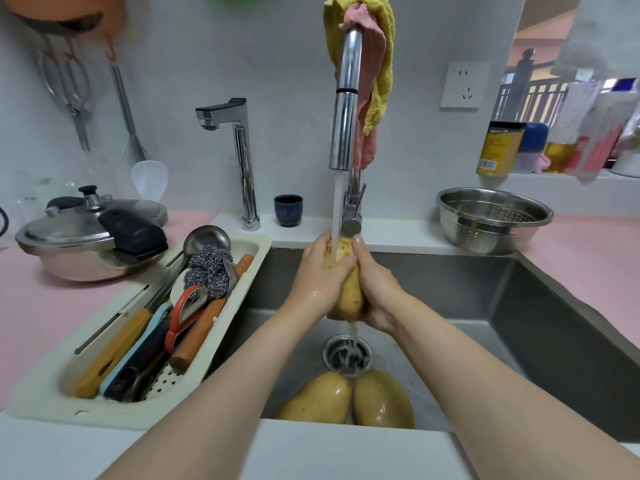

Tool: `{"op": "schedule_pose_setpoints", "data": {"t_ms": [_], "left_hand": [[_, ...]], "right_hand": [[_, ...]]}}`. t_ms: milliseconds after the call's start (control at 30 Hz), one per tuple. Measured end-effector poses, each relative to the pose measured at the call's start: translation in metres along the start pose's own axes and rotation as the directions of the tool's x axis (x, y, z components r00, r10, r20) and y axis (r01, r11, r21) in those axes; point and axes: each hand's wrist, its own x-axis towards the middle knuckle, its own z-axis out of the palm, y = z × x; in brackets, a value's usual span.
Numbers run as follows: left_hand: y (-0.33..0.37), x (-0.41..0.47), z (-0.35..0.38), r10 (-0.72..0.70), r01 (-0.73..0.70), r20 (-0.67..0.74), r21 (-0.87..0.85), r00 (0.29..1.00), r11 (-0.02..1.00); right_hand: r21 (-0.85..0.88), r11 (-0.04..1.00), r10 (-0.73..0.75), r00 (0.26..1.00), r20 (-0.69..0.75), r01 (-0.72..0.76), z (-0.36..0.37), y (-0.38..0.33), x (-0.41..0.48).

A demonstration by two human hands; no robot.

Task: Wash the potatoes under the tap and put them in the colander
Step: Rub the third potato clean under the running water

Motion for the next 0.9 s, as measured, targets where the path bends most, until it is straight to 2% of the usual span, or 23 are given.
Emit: {"op": "schedule_pose_setpoints", "data": {"t_ms": [67,133,233,333,400,467,533,633,733,800,900], "left_hand": [[0.002,0.000,-0.002,-0.003,0.001,-0.103,-0.024,0.995,1.000],[0.003,0.000,-0.009,-0.045,0.026,-0.159,-0.118,0.986,0.993],[0.004,-0.004,-0.020,-0.116,0.078,-0.130,-0.270,0.985,0.960],[-0.001,-0.002,-0.029,-0.113,0.129,0.068,-0.312,0.991,0.941],[-0.005,0.000,-0.033,-0.053,0.149,0.251,-0.379,0.966,0.913],[-0.006,-0.001,-0.038,0.008,0.162,0.351,-0.453,0.936,0.877],[-0.008,0.000,-0.042,0.000,0.175,0.339,-0.486,0.941,0.856],[-0.010,0.000,-0.043,-0.108,0.177,0.171,-0.468,0.979,0.866],[-0.011,-0.002,-0.039,-0.183,0.194,0.072,-0.509,0.981,0.839],[-0.010,-0.001,-0.040,-0.163,0.189,0.097,-0.523,0.982,0.831],[-0.011,-0.001,-0.043,-0.097,0.204,0.230,-0.509,0.968,0.836]], "right_hand": [[0.007,1.000,-0.017,0.998,0.067,0.016,0.001,0.001,0.001],[0.031,0.999,-0.018,0.985,0.171,0.013,0.003,0.004,0.002],[0.042,0.999,-0.029,0.960,0.280,0.018,0.004,0.006,0.000],[0.035,0.998,-0.058,0.958,0.280,0.050,0.002,0.005,-0.001],[0.014,0.997,-0.077,0.967,0.243,0.076,-0.001,0.003,0.000],[0.005,0.997,-0.080,0.967,0.241,0.081,-0.004,0.000,0.001],[0.009,0.997,-0.070,0.956,0.285,0.070,-0.005,0.000,0.000],[-0.056,0.993,-0.080,0.929,0.362,0.108,0.000,0.005,0.000],[-0.083,0.985,-0.115,0.937,0.330,0.150,0.010,0.010,0.001],[-0.085,0.983,-0.130,0.939,0.318,0.165,0.012,0.012,0.002],[-0.093,0.981,-0.135,0.943,0.305,0.171,0.004,0.010,0.004]]}}
